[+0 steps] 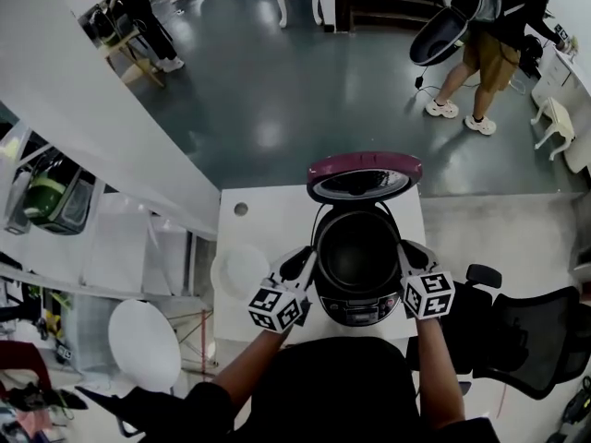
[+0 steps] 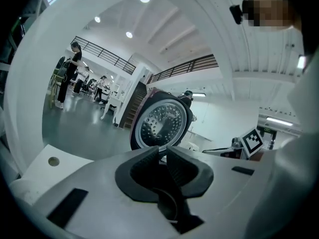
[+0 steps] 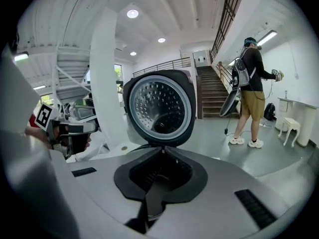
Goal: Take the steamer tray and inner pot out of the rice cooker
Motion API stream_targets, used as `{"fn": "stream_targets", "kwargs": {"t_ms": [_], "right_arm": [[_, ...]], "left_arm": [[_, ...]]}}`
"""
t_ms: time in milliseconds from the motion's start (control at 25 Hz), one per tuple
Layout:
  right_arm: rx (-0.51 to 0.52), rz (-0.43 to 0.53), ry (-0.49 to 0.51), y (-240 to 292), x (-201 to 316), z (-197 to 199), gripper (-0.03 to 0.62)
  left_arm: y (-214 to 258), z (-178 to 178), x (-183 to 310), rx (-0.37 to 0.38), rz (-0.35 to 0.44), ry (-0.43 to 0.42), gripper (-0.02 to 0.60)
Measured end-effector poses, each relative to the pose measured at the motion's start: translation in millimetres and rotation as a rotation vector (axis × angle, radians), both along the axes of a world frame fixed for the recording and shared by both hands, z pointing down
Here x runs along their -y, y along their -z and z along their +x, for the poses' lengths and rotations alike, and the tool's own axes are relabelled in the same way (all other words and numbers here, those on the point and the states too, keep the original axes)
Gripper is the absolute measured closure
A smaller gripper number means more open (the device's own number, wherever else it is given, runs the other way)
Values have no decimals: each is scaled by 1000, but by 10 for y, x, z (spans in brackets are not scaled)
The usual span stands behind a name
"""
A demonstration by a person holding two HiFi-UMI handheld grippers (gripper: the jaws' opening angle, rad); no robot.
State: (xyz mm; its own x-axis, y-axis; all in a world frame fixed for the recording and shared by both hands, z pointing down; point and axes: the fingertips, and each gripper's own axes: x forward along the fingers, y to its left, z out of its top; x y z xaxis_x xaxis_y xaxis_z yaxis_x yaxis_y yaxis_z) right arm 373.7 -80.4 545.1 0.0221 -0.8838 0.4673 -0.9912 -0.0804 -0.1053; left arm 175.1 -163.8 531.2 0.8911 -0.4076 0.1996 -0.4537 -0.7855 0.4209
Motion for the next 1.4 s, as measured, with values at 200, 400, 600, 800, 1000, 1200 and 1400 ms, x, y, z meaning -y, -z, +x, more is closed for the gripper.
{"fn": "stream_targets", "kwargs": {"t_ms": [200, 400, 600, 800, 1000, 1200, 1400], "right_arm": [[-21, -46, 45, -163, 12, 153, 582], [-32, -77, 119, -341, 92, 220, 580], [-103, -156, 163, -619, 204, 213, 482], [-195, -251, 213, -937, 330, 204, 445], [-222, -323, 286, -1195, 375, 128, 430], [-313, -390, 313, -1265, 414, 143, 431], [-363, -446, 323, -1356, 421, 192, 431]], "left_arm": [[-175, 181, -21, 58, -4, 24, 537], [-374, 302, 76, 155, 23, 74, 537], [-644, 345, 145, 263, 21, 89, 436], [-1000, 392, 166, 378, -31, 48, 370], [-1154, 435, 226, 427, -64, 30, 367], [-1289, 545, 232, 509, -65, -71, 356], [-1396, 621, 213, 600, -30, -146, 356]]}}
